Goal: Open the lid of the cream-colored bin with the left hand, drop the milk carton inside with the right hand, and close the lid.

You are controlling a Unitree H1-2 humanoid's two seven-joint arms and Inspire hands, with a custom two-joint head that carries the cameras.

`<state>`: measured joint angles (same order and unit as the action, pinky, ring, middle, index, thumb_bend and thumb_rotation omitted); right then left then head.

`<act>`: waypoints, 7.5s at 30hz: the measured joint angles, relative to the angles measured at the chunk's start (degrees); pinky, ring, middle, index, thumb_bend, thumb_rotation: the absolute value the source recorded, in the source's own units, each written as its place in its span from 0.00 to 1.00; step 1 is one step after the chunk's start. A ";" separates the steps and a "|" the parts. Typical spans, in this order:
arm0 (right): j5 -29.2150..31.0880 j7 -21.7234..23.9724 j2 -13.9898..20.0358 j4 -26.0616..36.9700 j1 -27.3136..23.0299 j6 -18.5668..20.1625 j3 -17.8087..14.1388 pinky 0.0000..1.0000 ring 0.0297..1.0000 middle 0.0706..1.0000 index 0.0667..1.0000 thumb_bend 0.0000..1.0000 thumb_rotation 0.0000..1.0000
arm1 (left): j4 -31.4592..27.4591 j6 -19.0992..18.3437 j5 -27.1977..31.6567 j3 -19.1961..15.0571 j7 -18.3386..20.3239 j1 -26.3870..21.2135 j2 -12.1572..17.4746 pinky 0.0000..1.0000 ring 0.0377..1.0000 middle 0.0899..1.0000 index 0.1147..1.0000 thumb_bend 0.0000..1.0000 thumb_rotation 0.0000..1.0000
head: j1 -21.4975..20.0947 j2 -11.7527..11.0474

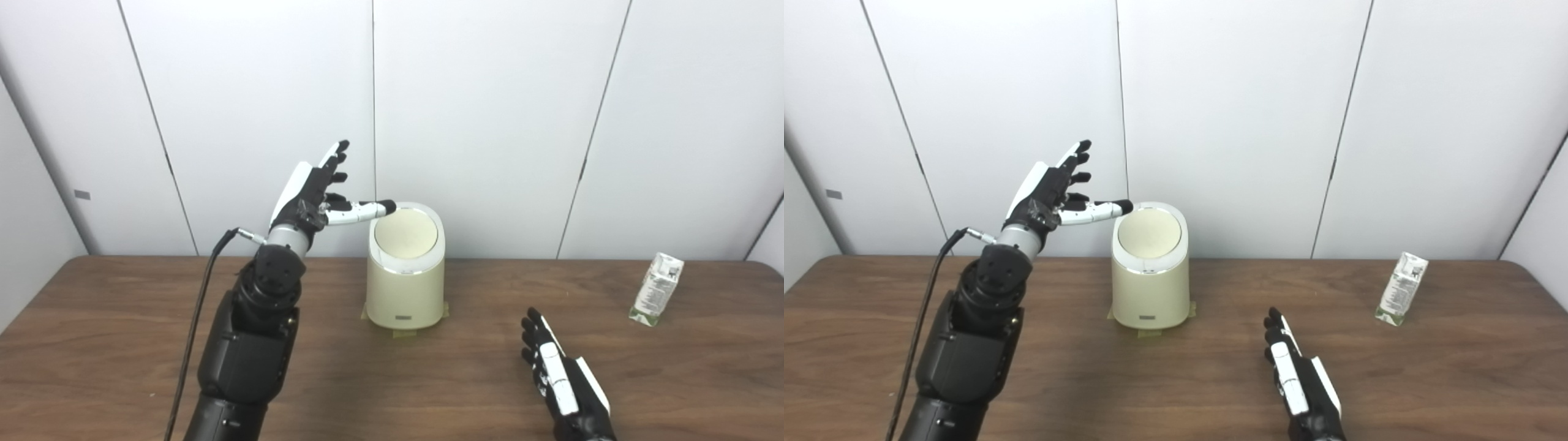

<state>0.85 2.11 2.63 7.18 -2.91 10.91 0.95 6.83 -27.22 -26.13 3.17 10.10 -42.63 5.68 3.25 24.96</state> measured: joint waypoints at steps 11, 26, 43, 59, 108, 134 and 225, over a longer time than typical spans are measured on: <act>-0.49 -0.16 -0.05 -0.03 -0.10 -0.03 0.03 0.97 0.98 0.98 1.00 0.66 0.98 | 8.47 0.00 -5.61 5.78 -0.47 -5.52 0.15 0.80 0.94 0.97 0.98 0.88 0.13 | -0.09 0.62; 1.91 0.00 -1.04 0.01 -0.11 0.28 -0.20 0.98 0.99 0.99 1.00 0.67 0.99 | 16.42 3.28 -10.63 15.12 -5.35 -6.52 3.85 0.78 0.89 0.93 0.95 0.90 0.10 | -0.88 1.32; 2.42 0.14 -1.21 -0.34 -0.23 0.07 -0.06 1.00 1.00 1.00 1.00 0.64 0.99 | 19.32 10.57 -17.55 23.70 -8.01 -6.89 7.26 0.83 0.89 0.91 0.94 0.94 0.05 | -1.32 1.50; 3.14 0.43 -1.18 -0.11 -0.18 0.21 -0.16 1.00 0.99 0.99 1.00 0.65 0.97 | 16.63 7.36 -13.08 16.11 -5.65 -6.52 4.70 0.73 0.85 0.88 0.87 0.77 0.13 | -1.23 2.46; 0.03 -7.04 4.13 7.93 0.45 0.64 -13.37 0.77 0.83 0.85 0.83 0.87 0.24 | -21.03 6.10 28.64 -10.10 -3.06 33.58 -4.36 0.99 0.97 0.97 0.99 0.32 0.99 | -20.02 7.38; -13.89 -9.94 19.29 -5.26 -8.81 9.13 -15.72 0.70 0.83 0.91 0.92 0.93 0.21 | -20.21 5.84 32.38 -8.04 -0.30 32.87 3.59 1.00 1.00 1.00 1.00 0.28 1.00 | -25.84 9.93; -19.13 -15.81 7.06 0.01 -21.49 1.90 -2.83 0.41 0.43 0.47 0.44 0.52 0.00 | -25.61 4.57 32.06 -4.06 -6.11 40.32 -2.67 0.94 0.94 0.94 0.94 0.41 1.00 | -9.23 10.11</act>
<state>-18.27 -13.70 9.69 7.19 -24.40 12.81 -1.88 -18.77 -22.65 5.93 -0.89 3.99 -2.31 3.00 -5.98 35.07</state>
